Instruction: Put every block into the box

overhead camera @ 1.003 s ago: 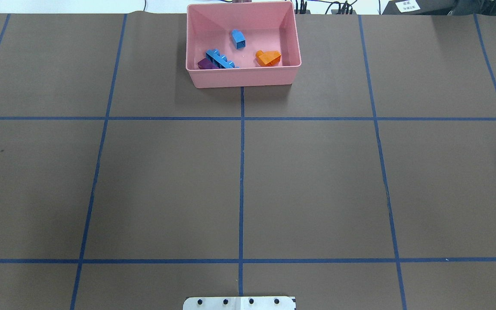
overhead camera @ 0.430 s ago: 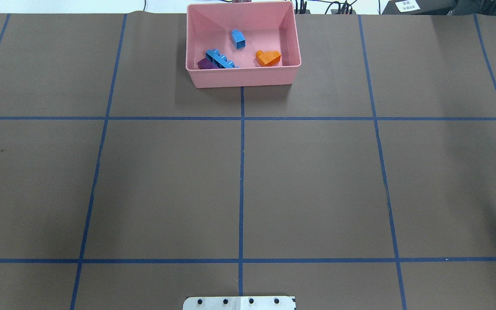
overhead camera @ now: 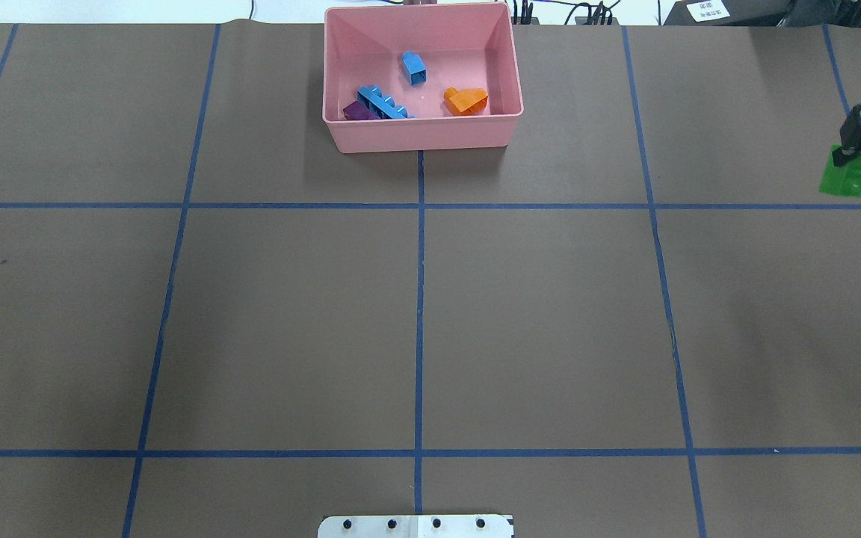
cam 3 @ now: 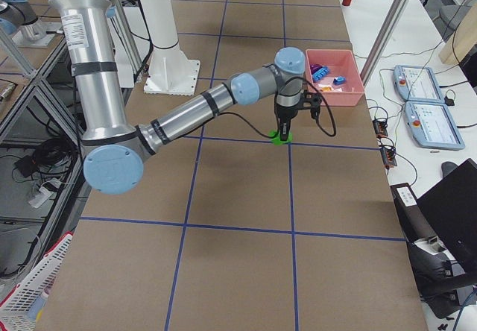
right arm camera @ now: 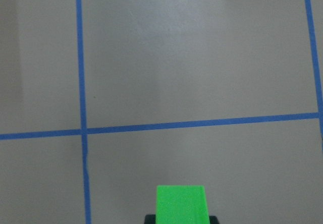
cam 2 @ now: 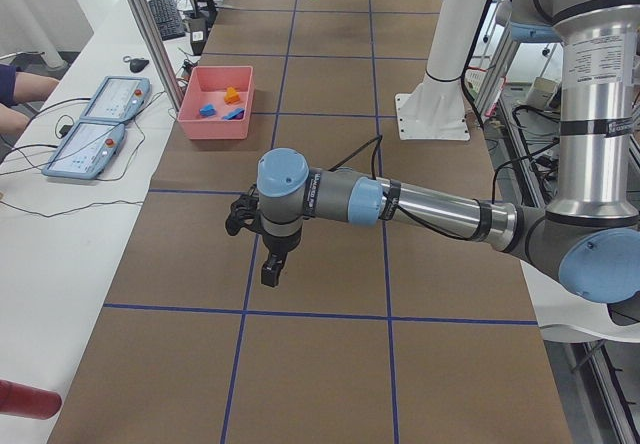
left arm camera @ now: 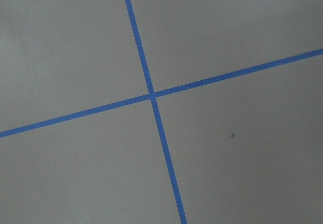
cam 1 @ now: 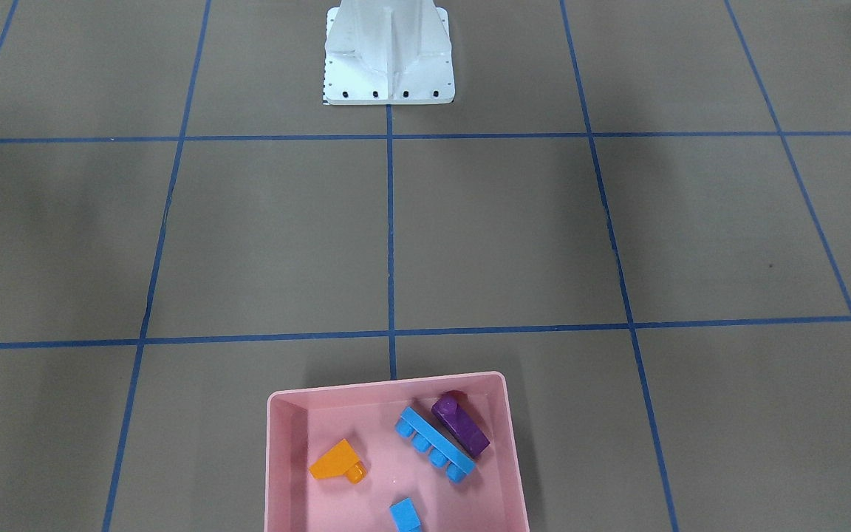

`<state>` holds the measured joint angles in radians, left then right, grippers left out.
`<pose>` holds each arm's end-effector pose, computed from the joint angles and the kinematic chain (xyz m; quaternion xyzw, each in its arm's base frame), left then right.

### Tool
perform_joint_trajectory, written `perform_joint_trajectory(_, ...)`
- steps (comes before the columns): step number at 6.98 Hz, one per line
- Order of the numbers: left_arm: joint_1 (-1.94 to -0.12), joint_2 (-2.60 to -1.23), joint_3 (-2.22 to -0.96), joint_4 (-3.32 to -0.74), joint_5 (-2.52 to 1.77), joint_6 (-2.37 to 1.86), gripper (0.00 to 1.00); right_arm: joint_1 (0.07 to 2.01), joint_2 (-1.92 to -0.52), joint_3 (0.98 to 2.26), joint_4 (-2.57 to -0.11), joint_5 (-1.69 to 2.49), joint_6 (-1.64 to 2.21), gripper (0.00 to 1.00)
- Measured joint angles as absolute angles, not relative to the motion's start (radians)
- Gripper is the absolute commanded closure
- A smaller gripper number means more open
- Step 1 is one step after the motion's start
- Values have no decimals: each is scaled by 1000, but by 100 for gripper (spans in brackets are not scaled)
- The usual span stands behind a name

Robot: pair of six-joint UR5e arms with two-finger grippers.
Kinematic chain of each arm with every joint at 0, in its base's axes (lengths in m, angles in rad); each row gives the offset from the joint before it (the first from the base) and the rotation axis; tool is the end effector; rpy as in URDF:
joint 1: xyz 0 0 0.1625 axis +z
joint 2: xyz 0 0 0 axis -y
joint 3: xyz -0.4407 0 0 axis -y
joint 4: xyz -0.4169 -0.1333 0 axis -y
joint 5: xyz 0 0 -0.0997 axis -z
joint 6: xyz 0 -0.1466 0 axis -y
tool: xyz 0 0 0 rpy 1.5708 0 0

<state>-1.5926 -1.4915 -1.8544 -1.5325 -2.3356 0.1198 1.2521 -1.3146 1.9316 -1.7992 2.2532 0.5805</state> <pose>-0.0425 -0.4883 0.6051 0.1030 0.3655 0.0762 0.9220 -0.1452 -0.5703 0.4151 0.0212 -0.3748 0.0566 0.9251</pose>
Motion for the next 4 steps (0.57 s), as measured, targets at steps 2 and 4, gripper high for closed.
perform_joint_trajectory(2,-1599,-1474,-1845,-1586,-2363,75,0,1208,-1052,1827,-1961,2240,594,100)
perform_joint_trajectory(4,-1600,-1469,-1839,-1604,-2370,55,0,1150,-795,1608,-1984,2233,663,100)
